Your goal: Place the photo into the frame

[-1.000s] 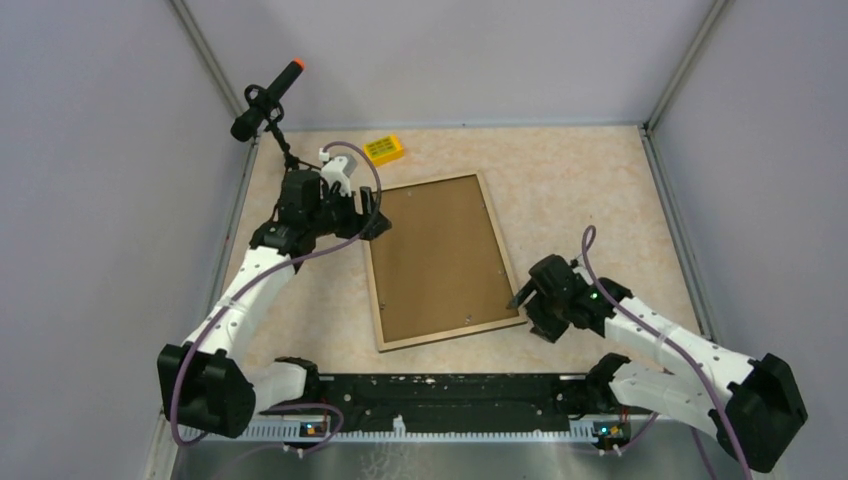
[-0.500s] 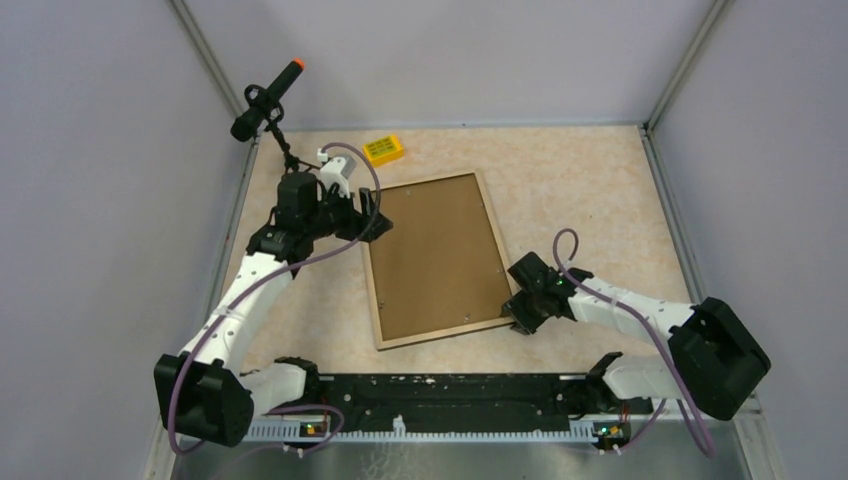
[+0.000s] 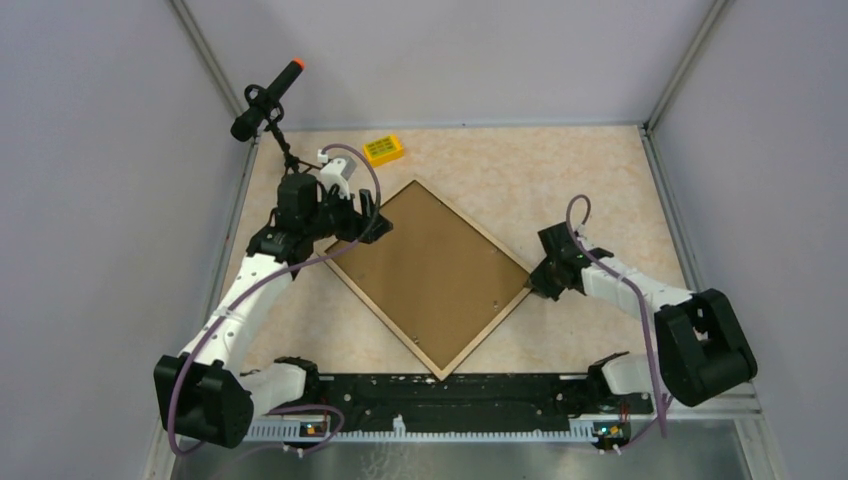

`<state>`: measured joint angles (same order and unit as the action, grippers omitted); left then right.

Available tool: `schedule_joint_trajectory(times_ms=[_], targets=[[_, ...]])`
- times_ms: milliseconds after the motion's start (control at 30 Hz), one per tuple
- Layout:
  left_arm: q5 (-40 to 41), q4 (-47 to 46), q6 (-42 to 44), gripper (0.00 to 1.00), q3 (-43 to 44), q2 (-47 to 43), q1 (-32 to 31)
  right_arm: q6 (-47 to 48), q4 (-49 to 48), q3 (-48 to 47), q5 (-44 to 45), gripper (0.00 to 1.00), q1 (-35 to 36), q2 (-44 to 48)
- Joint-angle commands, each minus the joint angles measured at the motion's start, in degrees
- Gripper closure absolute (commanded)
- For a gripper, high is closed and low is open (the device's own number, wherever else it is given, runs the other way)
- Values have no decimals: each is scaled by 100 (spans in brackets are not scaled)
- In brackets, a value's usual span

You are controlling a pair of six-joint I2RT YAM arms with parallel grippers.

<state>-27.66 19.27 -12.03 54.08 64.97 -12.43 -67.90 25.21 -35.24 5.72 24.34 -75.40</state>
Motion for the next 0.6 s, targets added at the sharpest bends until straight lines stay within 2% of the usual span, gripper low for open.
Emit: schedule_joint_trajectory(times_ms=[0,133,333,433,567], targets=[[-118,-279,52,21,-19,-122,3,2273,-338,-347,599,100,-540,-311],[-114,-306,51,21,-45,-105,3,3460,-630,-1090,60,100,-903,-1084],[-98,-297,56,21,-54,-58,3,5004,-733,-2733,-1306,100,-966,-2568],[-98,-296,61,21,-60,-39,3,5511,-604,-3457,-1866,100,-957,-3178],[-152,-293,61,21,-52,4,2,5725,-409,-4097,-1871,98,-957,-3635]])
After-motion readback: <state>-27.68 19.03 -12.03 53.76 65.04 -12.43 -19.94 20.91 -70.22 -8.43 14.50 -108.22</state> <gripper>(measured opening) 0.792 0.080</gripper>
